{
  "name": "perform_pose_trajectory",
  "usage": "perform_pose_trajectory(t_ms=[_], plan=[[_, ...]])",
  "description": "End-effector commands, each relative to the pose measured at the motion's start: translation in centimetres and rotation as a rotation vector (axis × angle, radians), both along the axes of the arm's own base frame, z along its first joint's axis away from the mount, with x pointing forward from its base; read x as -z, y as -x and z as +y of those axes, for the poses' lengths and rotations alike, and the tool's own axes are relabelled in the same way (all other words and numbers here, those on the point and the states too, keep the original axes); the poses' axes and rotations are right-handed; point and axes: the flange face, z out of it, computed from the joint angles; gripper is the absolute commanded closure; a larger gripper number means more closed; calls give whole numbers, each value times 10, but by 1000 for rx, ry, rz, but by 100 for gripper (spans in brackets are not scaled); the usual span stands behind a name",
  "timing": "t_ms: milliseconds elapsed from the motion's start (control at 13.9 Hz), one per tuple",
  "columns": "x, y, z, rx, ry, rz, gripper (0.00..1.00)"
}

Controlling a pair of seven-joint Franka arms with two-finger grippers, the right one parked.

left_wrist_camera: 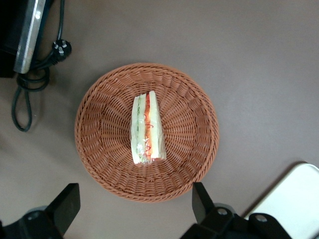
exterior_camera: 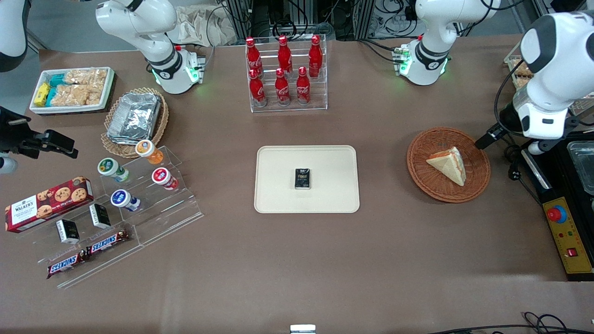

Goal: Place sandwich from basket to tray
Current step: 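Move the left gripper over the wicker basket and lower onto the sandwich, then close the left gripper on the wrapped sandwich and lift it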

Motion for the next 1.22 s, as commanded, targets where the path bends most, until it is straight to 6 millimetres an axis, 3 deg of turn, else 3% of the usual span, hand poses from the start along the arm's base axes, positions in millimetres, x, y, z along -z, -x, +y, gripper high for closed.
perform_pose_trajectory(t_ms=[0, 648, 936, 1152], plan=[[38, 15, 0, -66, -15, -17, 0], [166, 29, 12, -129, -12, -32, 0], [191, 33, 15, -138, -11, -44, 0], [220, 36, 15, -143, -11, -60, 0]])
